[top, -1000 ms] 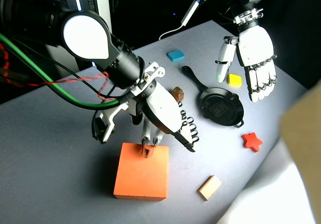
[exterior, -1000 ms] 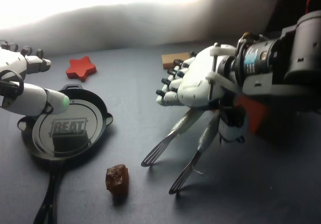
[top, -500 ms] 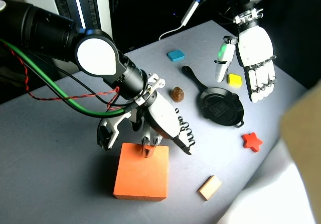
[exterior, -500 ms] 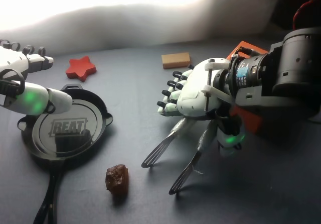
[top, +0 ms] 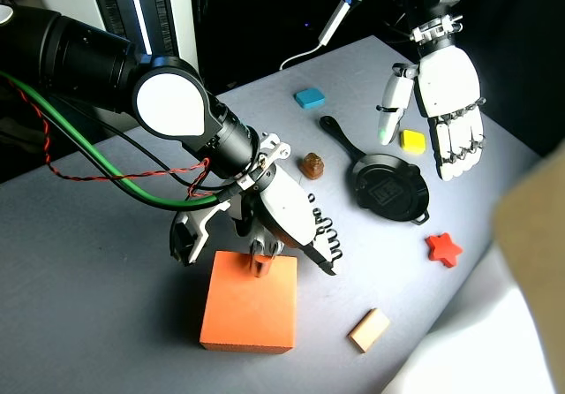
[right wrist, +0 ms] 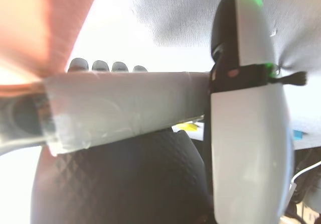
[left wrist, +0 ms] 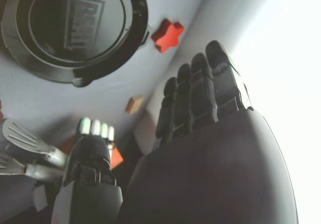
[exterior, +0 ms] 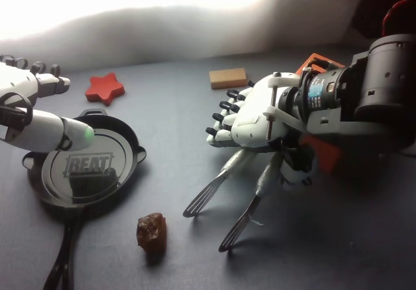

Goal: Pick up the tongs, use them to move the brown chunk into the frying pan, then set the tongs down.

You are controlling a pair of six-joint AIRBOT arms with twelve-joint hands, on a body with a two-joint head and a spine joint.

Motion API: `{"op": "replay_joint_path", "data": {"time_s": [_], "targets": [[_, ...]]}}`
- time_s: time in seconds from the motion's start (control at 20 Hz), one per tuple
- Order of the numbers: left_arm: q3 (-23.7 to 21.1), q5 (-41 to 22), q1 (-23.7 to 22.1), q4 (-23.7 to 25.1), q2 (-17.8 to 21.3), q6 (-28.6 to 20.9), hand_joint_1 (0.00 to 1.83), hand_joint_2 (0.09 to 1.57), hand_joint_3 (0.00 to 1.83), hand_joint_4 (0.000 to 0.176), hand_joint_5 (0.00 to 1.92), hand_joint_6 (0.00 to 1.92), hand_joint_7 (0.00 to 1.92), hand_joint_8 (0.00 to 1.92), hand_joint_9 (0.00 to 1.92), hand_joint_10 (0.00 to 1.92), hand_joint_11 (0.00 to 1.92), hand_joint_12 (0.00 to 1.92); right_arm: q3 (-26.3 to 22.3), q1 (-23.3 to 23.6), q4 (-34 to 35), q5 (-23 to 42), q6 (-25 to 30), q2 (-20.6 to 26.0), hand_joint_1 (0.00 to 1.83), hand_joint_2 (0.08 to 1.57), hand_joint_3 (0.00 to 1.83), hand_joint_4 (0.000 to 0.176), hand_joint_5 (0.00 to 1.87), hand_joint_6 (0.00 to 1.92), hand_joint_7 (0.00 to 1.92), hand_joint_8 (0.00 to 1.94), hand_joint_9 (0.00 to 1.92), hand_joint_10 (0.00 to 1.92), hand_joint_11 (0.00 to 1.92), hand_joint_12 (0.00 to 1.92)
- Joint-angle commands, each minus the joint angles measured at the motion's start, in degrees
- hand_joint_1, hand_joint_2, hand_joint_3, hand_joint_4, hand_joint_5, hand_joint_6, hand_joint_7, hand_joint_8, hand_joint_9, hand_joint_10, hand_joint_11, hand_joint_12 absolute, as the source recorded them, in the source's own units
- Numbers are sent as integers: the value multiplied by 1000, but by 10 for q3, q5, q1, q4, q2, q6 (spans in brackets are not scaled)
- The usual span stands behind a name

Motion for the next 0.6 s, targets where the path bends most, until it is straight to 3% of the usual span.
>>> {"op": "replay_joint_path", "data": {"time_s": [0.0,0.05,0.15,0.25,0.3,0.4,0.55], "targets": [[1,1,-5,21,1,3,0,1208,2,0,77,5,99,6,89,8,0,352,1,5,-14,34,-1,3,1085,981,43,0,17,7,29,10,22,9,0,0],[1,1,-5,21,1,3,0,1201,0,0,88,9,105,8,91,8,0,357,1,5,-14,34,-2,3,1097,998,27,0,72,12,85,7,68,14,11,13],[1,1,-5,21,1,3,0,1192,0,0,69,1,91,2,85,3,0,356,1,5,-14,34,-3,3,1108,1053,2,0,264,24,286,16,264,30,0,620],[1,1,-5,21,1,3,0,1196,0,0,64,3,93,1,82,1,0,331,1,5,-14,35,-3,3,1114,1070,3,0,394,34,433,18,394,38,0,951],[1,1,-5,21,0,3,0,1196,0,0,64,3,93,1,82,1,0,331,1,5,-14,36,-3,3,1114,1070,3,0,394,34,433,18,394,38,0,951],[1,1,-6,21,0,3,0,1208,3,0,49,0,79,0,69,1,0,303,1,5,-14,37,-6,3,1131,1087,5,0,589,30,663,14,606,37,45,1223],[1,1,-7,21,0,3,0,1201,0,0,60,3,92,3,78,5,0,313,1,10,-14,37,-6,3,1103,1137,7,0,725,35,785,15,735,38,214,1180]]}}
